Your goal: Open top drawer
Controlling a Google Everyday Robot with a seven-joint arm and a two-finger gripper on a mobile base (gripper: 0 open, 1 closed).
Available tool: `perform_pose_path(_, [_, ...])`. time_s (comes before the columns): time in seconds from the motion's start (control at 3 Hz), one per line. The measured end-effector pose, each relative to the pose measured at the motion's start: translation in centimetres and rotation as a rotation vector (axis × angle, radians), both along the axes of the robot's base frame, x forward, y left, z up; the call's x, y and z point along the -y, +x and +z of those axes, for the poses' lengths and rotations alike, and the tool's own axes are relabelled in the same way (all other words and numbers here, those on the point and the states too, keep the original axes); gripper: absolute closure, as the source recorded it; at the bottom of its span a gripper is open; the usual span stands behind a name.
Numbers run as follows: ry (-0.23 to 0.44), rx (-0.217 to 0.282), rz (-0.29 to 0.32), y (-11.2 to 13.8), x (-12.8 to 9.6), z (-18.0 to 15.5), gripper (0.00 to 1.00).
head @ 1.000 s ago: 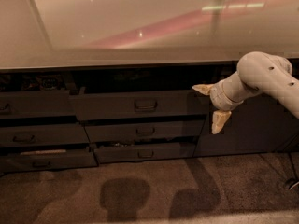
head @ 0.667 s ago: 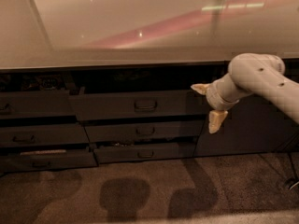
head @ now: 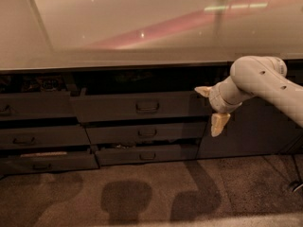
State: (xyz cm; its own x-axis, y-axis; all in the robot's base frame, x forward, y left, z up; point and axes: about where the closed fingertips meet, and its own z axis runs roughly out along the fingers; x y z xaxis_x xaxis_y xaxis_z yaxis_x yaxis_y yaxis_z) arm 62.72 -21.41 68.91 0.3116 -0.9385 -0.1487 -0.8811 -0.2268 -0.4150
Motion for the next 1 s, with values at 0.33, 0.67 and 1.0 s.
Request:
perform_pose_path(0.33, [-0.013,-0.029,-0.029,2.2,0.8,-0.5,0.0])
perform_pose_path(0.67, [-0.01,-0.088,-0.076,5.7,2.4,-1.6,0.0])
perform_pose_path(1.0, [0.001,-0.04,-0.105,7.6,3.5,0.8,0.0])
